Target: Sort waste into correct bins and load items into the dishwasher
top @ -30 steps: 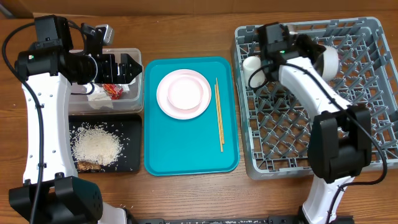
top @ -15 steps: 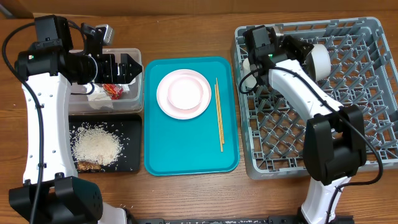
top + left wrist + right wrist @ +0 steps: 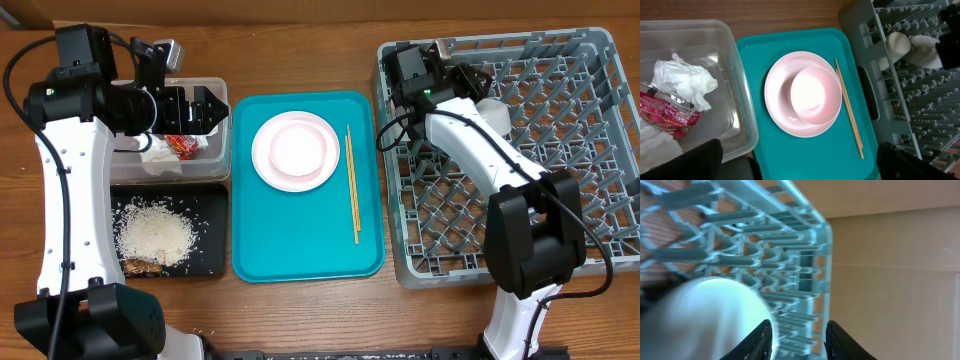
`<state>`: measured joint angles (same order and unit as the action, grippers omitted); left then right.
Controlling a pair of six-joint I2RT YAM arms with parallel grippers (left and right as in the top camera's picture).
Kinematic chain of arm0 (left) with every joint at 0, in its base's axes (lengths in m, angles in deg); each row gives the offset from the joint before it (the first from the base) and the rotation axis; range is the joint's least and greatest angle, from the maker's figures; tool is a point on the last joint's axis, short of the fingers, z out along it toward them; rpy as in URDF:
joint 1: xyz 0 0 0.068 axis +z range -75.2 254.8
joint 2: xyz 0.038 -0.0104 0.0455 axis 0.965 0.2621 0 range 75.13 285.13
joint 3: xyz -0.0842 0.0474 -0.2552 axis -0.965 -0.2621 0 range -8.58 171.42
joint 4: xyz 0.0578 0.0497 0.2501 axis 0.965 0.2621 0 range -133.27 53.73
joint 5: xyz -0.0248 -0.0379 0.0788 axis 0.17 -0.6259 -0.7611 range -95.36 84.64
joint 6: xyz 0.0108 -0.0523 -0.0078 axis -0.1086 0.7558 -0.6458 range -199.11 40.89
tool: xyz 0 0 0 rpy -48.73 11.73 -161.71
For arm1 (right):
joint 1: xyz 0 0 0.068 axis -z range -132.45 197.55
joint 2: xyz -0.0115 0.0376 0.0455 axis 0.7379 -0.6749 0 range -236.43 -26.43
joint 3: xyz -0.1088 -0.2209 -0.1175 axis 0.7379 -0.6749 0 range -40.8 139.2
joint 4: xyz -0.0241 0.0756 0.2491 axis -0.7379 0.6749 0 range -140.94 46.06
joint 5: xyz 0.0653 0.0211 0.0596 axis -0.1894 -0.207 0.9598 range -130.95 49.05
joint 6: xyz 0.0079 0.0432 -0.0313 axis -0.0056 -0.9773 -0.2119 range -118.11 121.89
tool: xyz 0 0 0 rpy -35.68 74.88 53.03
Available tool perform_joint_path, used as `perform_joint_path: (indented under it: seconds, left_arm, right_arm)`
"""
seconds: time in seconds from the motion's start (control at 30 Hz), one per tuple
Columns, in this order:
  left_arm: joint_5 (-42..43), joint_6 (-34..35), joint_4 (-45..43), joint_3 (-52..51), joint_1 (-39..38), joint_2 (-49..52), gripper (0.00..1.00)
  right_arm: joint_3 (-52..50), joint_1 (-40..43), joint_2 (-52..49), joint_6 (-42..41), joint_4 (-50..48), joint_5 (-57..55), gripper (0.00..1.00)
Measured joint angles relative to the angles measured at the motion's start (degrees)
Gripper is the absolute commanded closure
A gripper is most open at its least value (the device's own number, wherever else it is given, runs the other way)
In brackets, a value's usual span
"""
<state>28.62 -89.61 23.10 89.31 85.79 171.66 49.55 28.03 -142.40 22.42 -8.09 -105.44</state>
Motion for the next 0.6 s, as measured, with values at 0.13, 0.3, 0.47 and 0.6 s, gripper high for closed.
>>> perform_joint_path:
  seconds: [0.13,0.3,0.47,0.6]
  left_arm:
    - [0.0,0.0,0.0,0.0,0.0,0.0,0.0]
    - [0.0,0.0,0.0,0.0,0.0,0.0,0.0]
    - [0.0,0.0,0.0,0.0,0.0,0.0,0.0]
    - [0.0,0.0,0.0,0.0,0.0,0.0,0.0]
  right_arm:
    - [0.0,0.0,0.0,-7.4,2.8,7.0,0.59]
    - [0.0,0.0,0.0,-16.4,5.0,16.8,0.59]
    - [0.0,0.3,0.0,-26.6,11.0,21.8,0.59]
    - [0.0,1.5,0.0,-34.0,15.0,24.0,0.6]
